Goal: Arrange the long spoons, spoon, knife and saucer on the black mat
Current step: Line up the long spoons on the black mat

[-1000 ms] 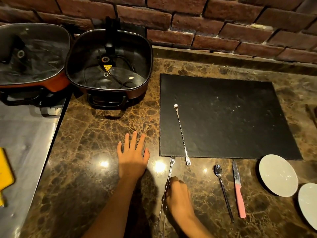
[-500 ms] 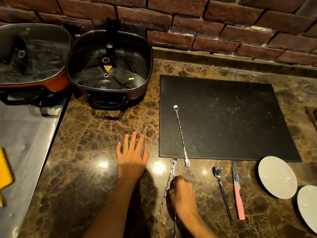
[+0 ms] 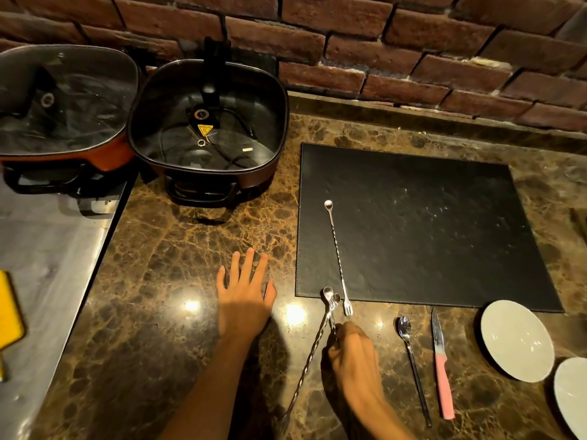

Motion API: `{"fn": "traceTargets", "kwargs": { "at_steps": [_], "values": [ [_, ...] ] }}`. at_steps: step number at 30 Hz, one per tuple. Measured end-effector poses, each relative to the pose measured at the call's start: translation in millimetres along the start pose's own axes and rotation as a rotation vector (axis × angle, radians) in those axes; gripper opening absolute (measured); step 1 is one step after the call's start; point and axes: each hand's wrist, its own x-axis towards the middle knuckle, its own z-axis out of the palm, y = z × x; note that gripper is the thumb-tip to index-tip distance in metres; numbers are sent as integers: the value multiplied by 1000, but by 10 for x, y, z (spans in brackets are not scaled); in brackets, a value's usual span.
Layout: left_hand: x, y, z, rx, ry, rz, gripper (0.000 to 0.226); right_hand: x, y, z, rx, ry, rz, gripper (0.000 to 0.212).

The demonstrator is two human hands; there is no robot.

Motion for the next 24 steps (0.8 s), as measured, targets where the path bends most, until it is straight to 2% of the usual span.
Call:
{"fn": "traceTargets", "kwargs": {
  "at_steps": [3,5,8,16,24],
  "values": [
    [0,-9,9,-8,-3,2,55,163,-31,-30,50,16,11,15],
    [5,-12,15,-12,-7,2,55,355,-78,-73,-24,32,-43,18],
    [17,-9,11,-17,-38,-8,57,697,-213,-154,-55,66,-75,7],
    [61,32,-58,-27,-128,-67,62,1447,-607,-283,-34,112,0,11],
    [66,39,-68,-12,-164,-64,62,1818,-704,-413,-162,77,-39,11]
  ]
}}
